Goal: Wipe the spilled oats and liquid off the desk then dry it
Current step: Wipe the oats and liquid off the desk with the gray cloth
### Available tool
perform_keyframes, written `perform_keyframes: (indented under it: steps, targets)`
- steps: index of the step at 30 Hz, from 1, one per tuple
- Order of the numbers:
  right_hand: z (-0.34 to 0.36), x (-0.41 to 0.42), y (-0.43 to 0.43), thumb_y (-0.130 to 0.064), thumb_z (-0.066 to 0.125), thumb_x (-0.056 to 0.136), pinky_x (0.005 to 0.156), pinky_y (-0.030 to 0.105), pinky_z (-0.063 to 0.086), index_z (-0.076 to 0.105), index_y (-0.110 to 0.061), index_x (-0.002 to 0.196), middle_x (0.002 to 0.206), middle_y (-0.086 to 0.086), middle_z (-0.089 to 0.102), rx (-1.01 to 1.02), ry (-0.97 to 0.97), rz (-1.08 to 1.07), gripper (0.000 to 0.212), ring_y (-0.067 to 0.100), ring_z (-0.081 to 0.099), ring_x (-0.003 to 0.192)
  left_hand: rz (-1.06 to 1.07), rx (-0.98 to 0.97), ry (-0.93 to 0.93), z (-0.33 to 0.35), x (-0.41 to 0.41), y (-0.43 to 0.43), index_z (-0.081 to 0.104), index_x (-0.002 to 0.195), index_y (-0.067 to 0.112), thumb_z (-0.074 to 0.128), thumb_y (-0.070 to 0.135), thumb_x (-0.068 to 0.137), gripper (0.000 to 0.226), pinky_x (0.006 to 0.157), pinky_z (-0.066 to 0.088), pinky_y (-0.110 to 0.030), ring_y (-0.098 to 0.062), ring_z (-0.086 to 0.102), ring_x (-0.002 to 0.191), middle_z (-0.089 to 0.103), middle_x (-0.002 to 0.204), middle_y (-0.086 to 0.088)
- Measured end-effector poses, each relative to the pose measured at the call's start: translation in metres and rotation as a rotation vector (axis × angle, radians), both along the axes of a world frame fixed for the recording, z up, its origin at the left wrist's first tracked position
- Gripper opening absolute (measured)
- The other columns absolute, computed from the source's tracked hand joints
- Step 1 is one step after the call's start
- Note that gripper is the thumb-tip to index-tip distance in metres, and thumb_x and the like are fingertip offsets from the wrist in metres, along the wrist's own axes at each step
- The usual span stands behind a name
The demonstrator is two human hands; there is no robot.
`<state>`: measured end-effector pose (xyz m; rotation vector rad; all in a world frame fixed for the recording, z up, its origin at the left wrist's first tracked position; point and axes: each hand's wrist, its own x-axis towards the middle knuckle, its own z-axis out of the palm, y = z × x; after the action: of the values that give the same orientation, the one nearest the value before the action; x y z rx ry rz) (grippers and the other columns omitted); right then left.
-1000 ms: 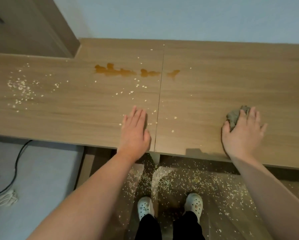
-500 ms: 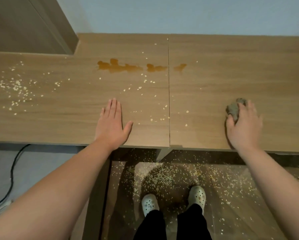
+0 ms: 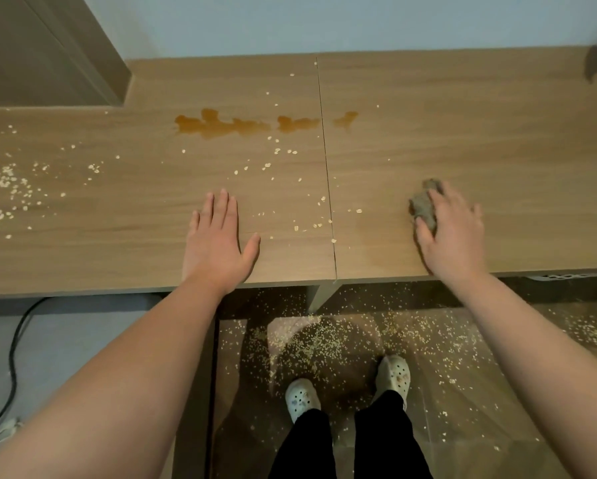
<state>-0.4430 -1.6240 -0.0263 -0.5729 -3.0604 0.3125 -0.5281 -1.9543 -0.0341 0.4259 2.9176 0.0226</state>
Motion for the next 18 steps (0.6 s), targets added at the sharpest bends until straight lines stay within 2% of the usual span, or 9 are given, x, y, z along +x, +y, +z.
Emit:
perform_keyframes:
  steps: [2,3,5,8,10,12,13,15,18]
  targets:
    - [-0.003,0.005,-0.008,-0.033,0.044,0.1,0.12,0.052,0.015,0.035,-0.009,0.149,0.159,0.012,0.027,0.026,0.026,-0.297,0.056,0.028,0.024,0.146,0.005,0.003,0.0,-0.001,0.0,0.0,0.001,0.155,0.01,0.02,0.054,0.097,0.075,0.122,-0.002,-0.04,-0.022,-0.011,0.15,-0.007,0.163,-0.007]
    - [-0.005,0.005,-0.022,-0.034,0.043,0.099,0.12,0.053,0.016,0.033,-0.008,0.15,0.159,0.013,0.025,0.055,0.017,-0.356,0.058,0.028,0.023,0.147,0.006,0.004,0.002,-0.001,0.0,0.0,0.001,0.155,0.01,0.02,0.053,0.097,0.075,0.122,-0.001,-0.04,-0.022,-0.011,0.15,-0.007,0.163,-0.007]
    - [-0.008,0.002,-0.059,-0.038,0.036,0.099,0.121,0.051,0.013,0.024,-0.011,0.153,0.161,0.011,0.017,0.096,-0.034,-0.286,0.062,0.027,0.016,0.149,0.007,0.0,0.009,-0.001,0.001,0.0,0.001,0.155,0.01,0.02,0.053,0.098,0.074,0.122,-0.001,-0.04,-0.022,-0.011,0.15,-0.007,0.163,-0.007]
    - [-0.01,-0.001,-0.11,-0.044,0.023,0.099,0.12,0.045,-0.001,0.005,-0.014,0.154,0.163,0.007,-0.003,0.134,-0.12,-0.051,0.065,0.023,-0.002,0.151,0.005,-0.004,0.013,-0.002,-0.001,0.0,0.002,0.156,0.01,0.02,0.053,0.098,0.074,0.123,0.0,-0.041,-0.022,-0.01,0.15,-0.006,0.163,-0.007]
    - [-0.009,0.001,-0.118,-0.047,0.018,0.098,0.118,0.043,-0.005,-0.002,-0.015,0.152,0.162,0.006,-0.008,0.127,-0.16,0.104,0.066,0.022,-0.007,0.15,0.005,0.008,0.016,-0.002,0.0,0.0,0.004,0.156,0.01,0.021,0.052,0.098,0.073,0.123,0.0,-0.041,-0.022,-0.009,0.15,-0.004,0.163,-0.007]
    - [-0.007,0.005,-0.098,-0.046,0.026,0.098,0.119,0.043,-0.001,0.011,-0.018,0.154,0.163,0.004,0.002,0.072,-0.115,0.189,0.064,0.02,0.001,0.15,0.003,0.014,0.021,-0.003,0.001,0.0,0.005,0.156,0.01,0.022,0.052,0.099,0.073,0.123,0.001,-0.041,-0.022,-0.008,0.15,-0.003,0.163,-0.007]
    - [-0.007,0.006,-0.083,-0.043,0.032,0.098,0.12,0.045,0.003,0.021,-0.018,0.153,0.163,0.003,0.01,0.052,-0.07,0.162,0.062,0.019,0.008,0.15,0.002,0.016,0.02,-0.002,0.001,0.0,0.005,0.156,0.009,0.022,0.051,0.099,0.073,0.123,0.001,-0.041,-0.022,-0.008,0.15,-0.003,0.163,-0.007]
    - [-0.009,0.005,-0.045,-0.039,0.039,0.097,0.12,0.05,0.012,0.032,-0.017,0.15,0.161,0.005,0.02,0.043,0.003,-0.008,0.058,0.022,0.019,0.148,0.005,0.015,0.016,-0.002,0.0,0.0,0.004,0.156,0.01,0.022,0.051,0.098,0.073,0.123,0.0,-0.041,-0.022,-0.008,0.15,-0.004,0.164,-0.007]
    - [-0.009,-0.005,-0.012,-0.038,0.04,0.099,0.12,0.052,0.016,0.031,-0.011,0.151,0.16,0.01,0.021,0.049,-0.009,-0.228,0.059,0.027,0.019,0.148,0.009,-0.002,0.014,-0.001,0.001,0.001,0.002,0.156,0.01,0.018,0.051,0.096,0.074,0.123,-0.001,-0.04,-0.022,-0.01,0.15,-0.005,0.164,-0.007]
